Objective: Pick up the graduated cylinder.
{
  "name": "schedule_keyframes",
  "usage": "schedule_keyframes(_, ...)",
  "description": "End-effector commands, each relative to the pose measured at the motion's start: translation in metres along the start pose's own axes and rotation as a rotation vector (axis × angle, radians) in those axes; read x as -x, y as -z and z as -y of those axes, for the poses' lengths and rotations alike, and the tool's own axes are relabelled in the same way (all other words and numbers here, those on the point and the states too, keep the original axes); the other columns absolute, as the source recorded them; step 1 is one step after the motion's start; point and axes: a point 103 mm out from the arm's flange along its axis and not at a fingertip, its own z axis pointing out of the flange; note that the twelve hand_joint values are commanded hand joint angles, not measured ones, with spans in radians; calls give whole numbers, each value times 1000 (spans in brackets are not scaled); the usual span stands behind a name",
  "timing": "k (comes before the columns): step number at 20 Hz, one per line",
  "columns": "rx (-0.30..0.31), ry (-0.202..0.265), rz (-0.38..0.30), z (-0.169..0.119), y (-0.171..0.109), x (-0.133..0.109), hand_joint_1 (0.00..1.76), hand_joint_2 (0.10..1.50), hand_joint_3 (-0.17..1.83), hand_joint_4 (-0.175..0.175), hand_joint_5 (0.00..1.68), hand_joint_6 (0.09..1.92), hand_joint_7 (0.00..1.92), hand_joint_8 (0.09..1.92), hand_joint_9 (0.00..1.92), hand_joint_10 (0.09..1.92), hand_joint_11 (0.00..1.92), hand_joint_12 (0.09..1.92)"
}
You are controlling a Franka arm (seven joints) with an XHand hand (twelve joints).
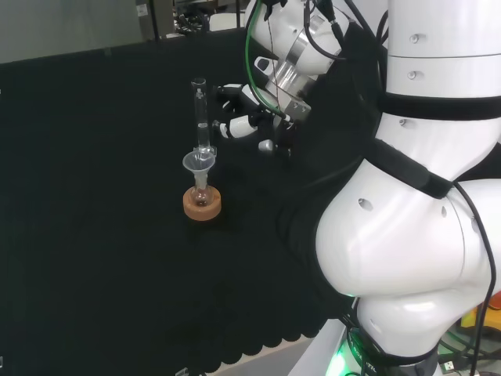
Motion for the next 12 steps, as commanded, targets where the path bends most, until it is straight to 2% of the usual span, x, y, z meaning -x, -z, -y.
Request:
schedule_keyframes(1, 39, 40, -163, -10, -13, 4, 980, 630, 606, -57, 508, 87, 340, 675, 534, 595, 277, 1328)
schedule_keyframes(12, 47, 114, -249, -25, -26, -2, 1002, 596, 646, -48, 605, 87, 483, 648, 641, 572, 359, 1319)
